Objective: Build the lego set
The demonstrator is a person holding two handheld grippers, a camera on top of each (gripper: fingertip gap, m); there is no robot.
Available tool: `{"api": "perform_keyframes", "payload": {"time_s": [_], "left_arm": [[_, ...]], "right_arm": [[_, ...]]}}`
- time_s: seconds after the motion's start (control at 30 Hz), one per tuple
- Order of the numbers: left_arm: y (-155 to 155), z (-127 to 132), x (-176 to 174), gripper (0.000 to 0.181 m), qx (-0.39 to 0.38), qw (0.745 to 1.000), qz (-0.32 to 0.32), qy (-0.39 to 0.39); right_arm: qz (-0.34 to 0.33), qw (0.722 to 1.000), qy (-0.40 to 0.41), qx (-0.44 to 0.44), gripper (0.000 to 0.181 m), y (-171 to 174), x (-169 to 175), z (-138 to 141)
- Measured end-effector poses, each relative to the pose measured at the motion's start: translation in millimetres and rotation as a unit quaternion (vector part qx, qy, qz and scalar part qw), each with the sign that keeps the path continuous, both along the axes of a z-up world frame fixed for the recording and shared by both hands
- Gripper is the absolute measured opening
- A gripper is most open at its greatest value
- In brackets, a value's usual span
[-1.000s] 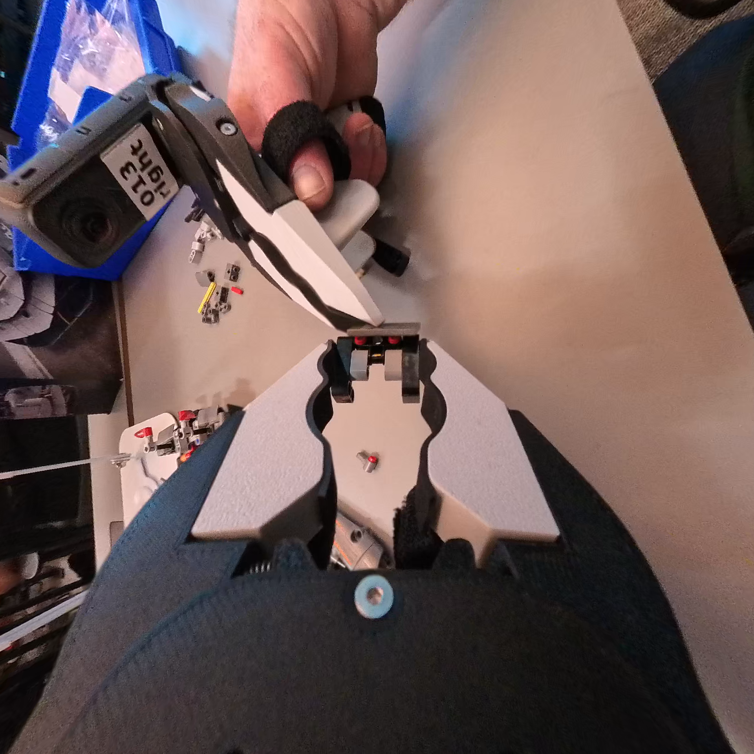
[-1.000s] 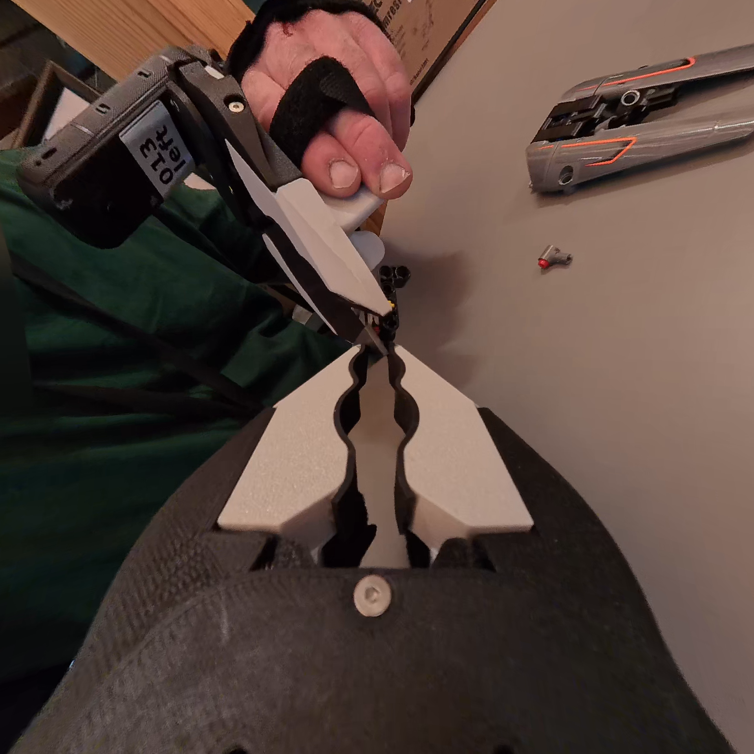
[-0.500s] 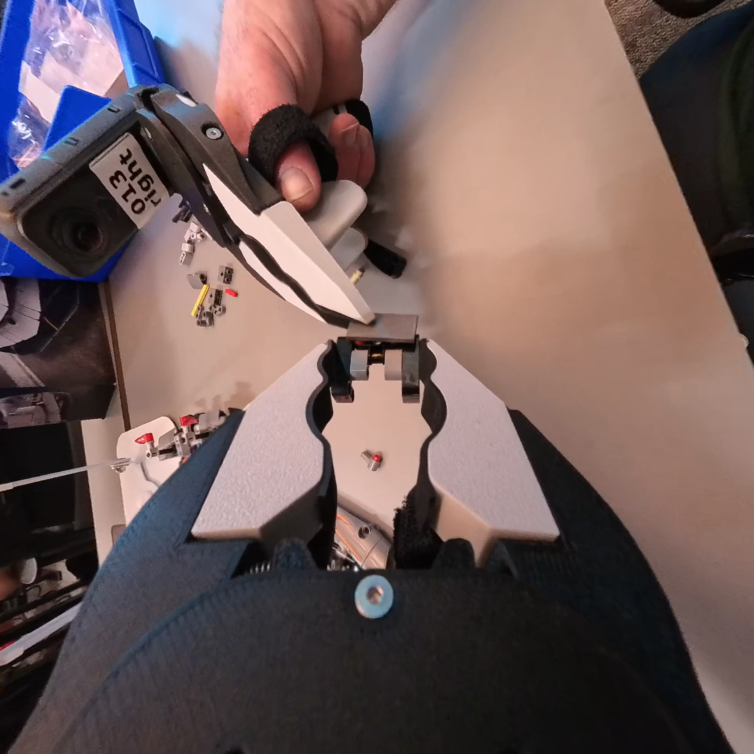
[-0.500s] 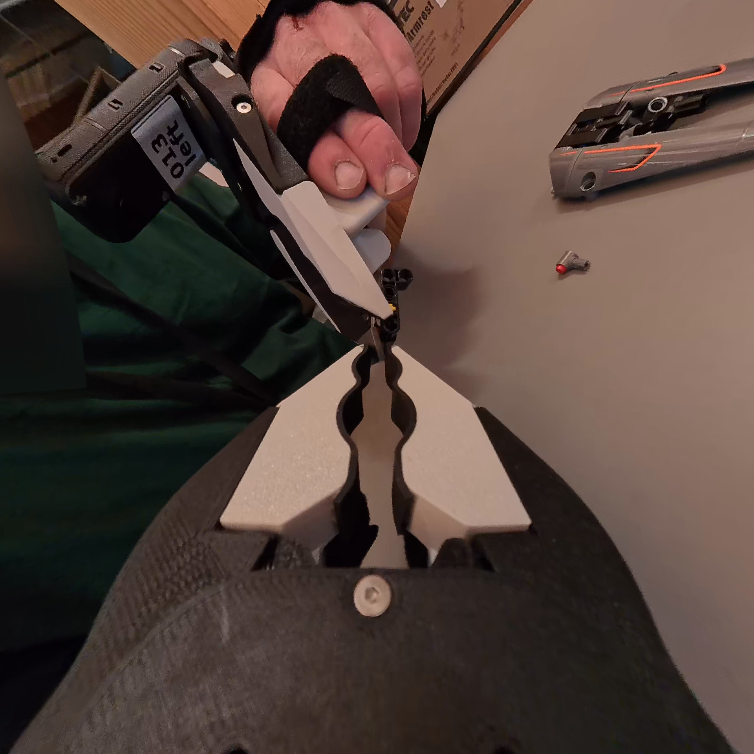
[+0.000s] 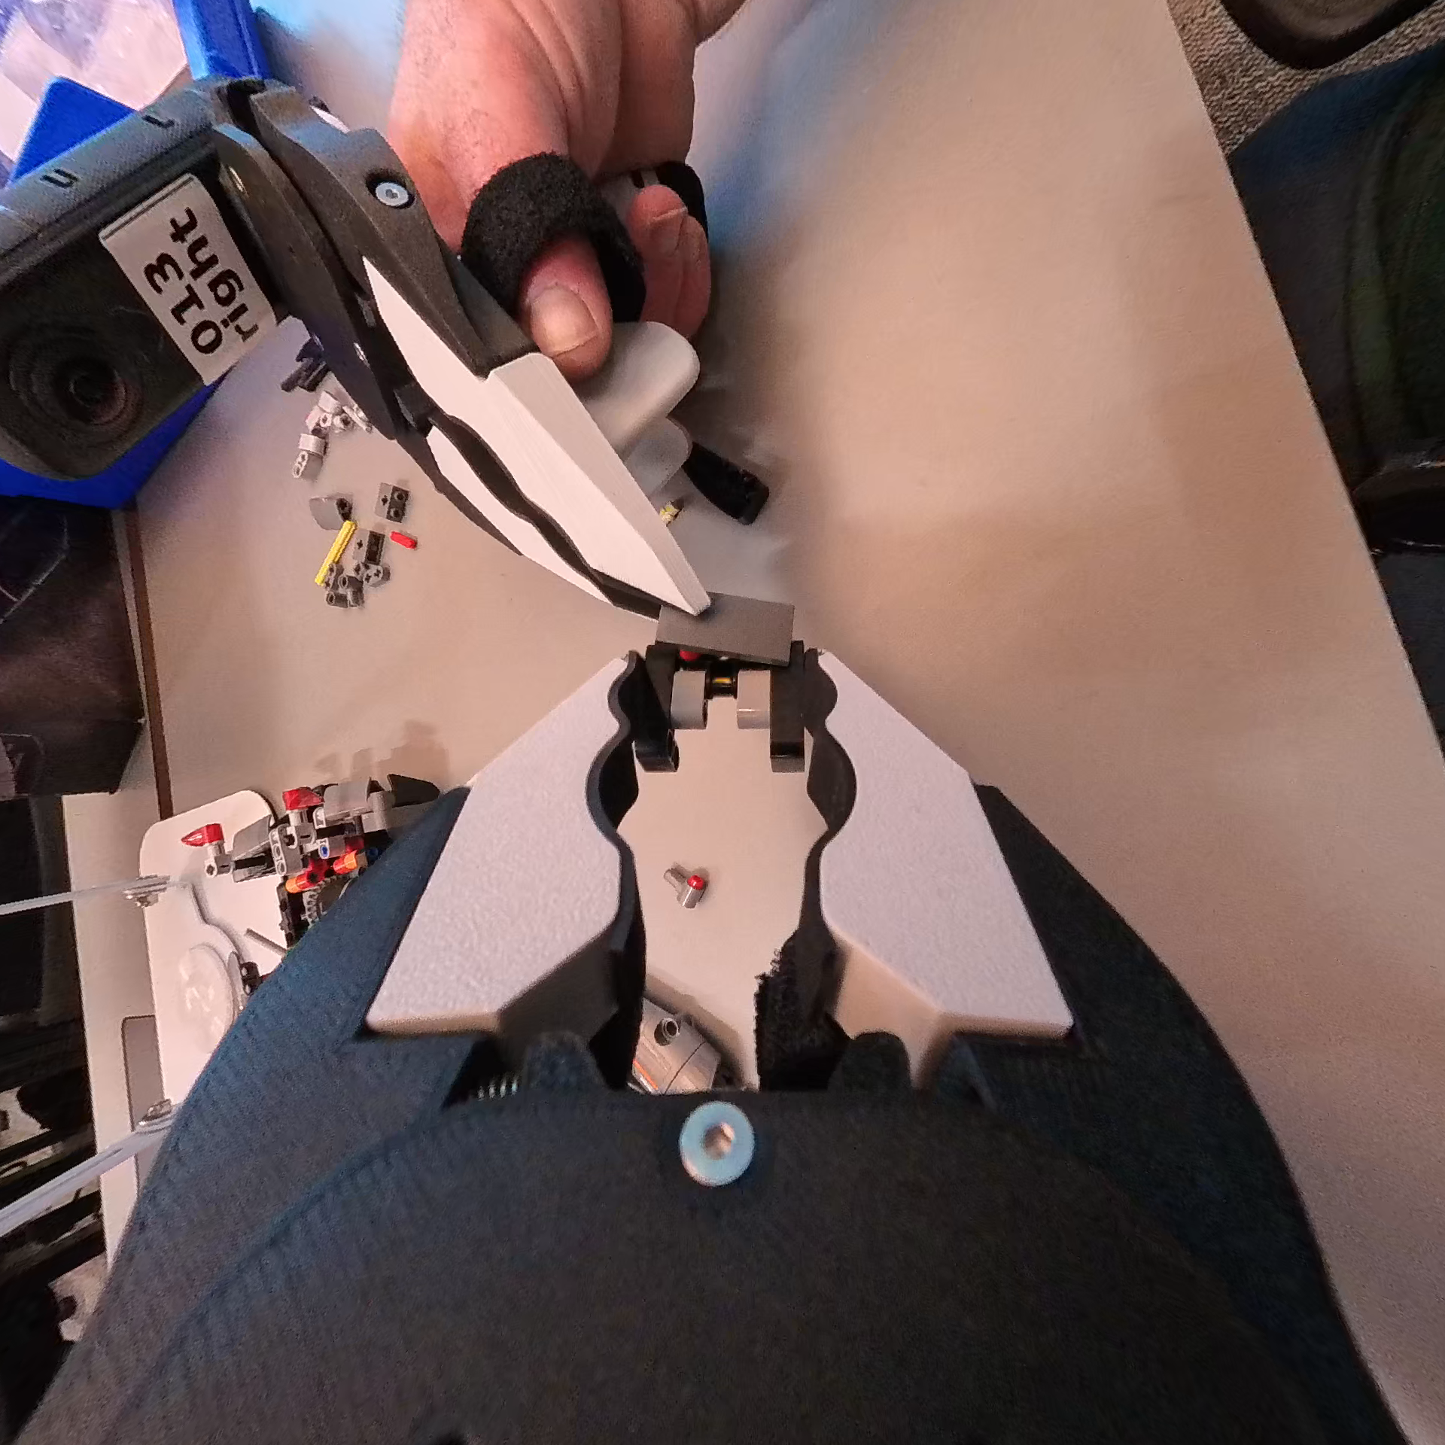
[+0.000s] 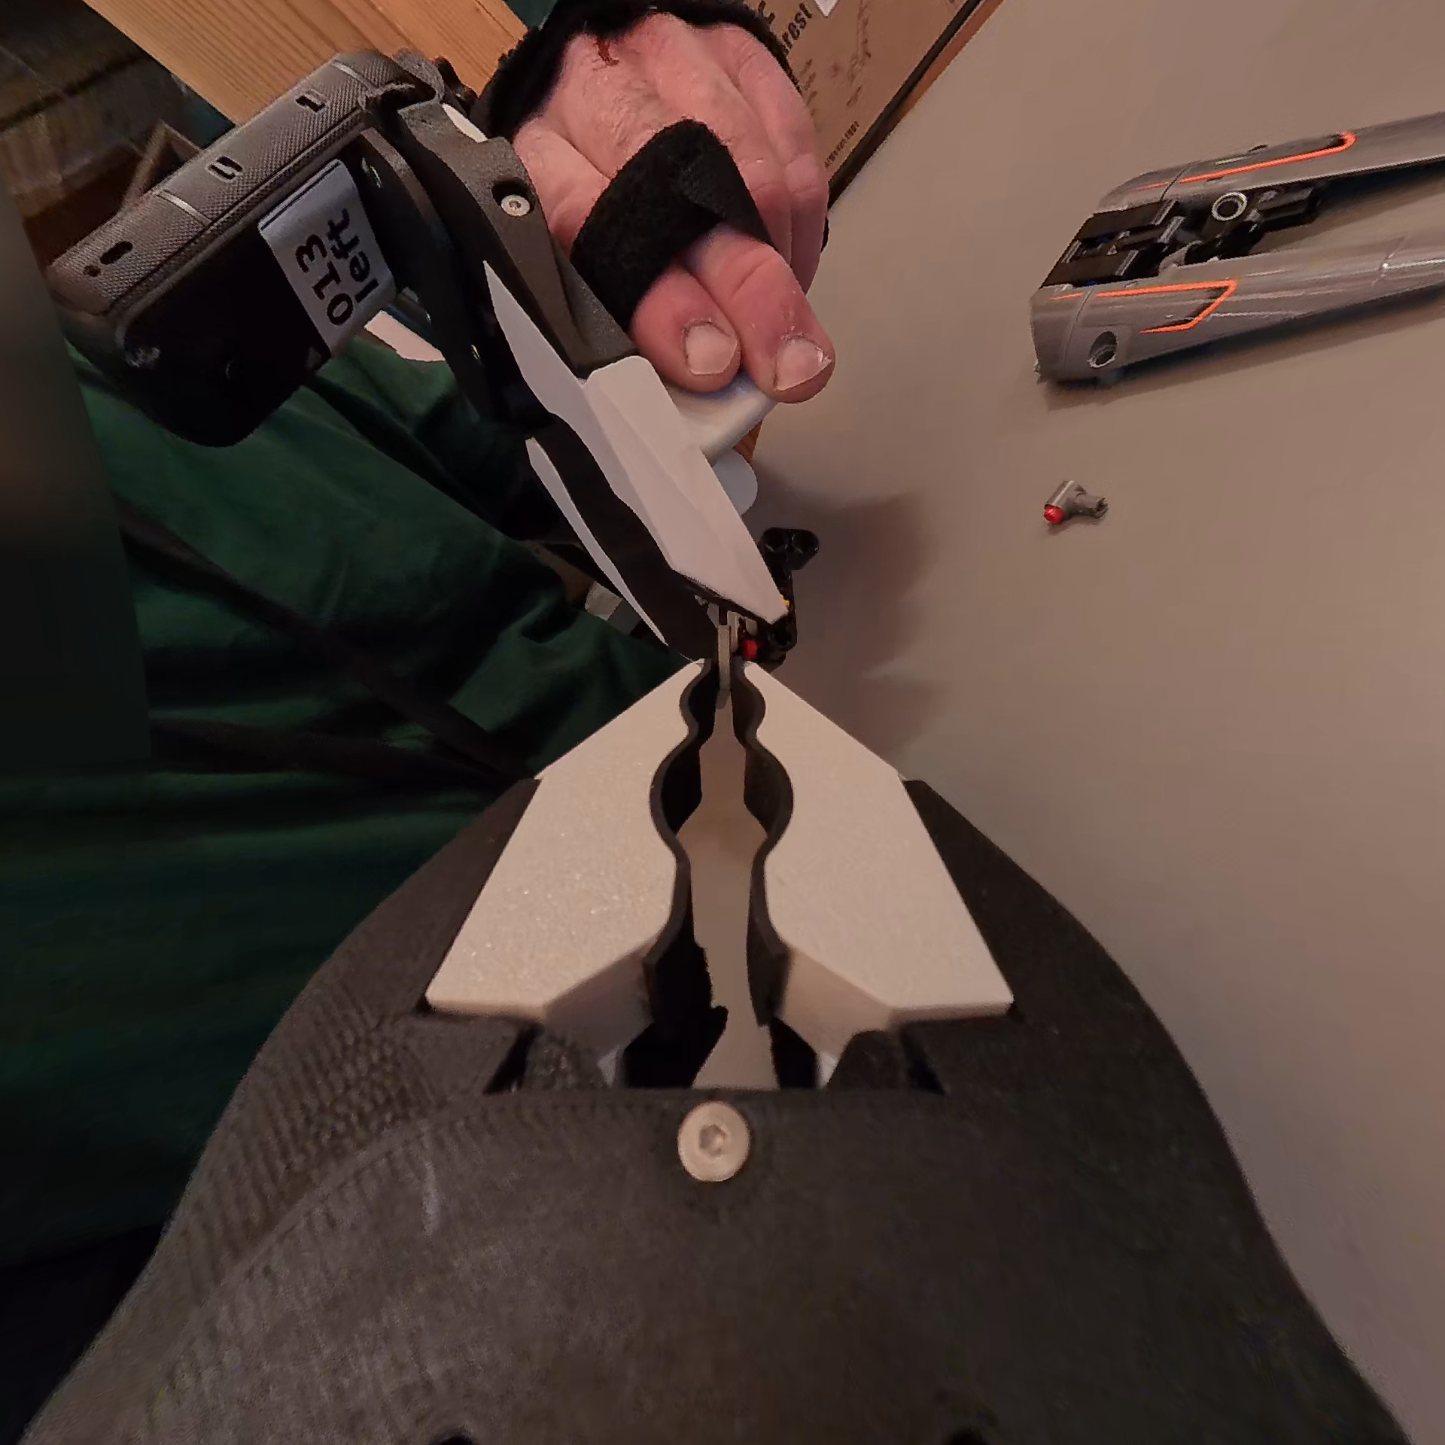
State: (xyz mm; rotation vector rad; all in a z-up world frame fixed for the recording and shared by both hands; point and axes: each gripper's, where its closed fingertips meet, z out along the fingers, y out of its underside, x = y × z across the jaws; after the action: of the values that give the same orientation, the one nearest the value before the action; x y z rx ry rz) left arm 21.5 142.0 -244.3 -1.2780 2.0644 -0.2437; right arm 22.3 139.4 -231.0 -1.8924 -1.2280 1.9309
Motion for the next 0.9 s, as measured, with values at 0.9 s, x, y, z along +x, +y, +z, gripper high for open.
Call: {"api": "perform_keyframes", "payload": {"time_s": [0.9], "left_arm": [[8.8,-1.9,0.8,0.039,-0.009,1.0,0.01,-0.017]], "right_arm": [[-0.034,0.999,-0.027,0.014,0.005,14.8,-2.1,-8.5]]}}
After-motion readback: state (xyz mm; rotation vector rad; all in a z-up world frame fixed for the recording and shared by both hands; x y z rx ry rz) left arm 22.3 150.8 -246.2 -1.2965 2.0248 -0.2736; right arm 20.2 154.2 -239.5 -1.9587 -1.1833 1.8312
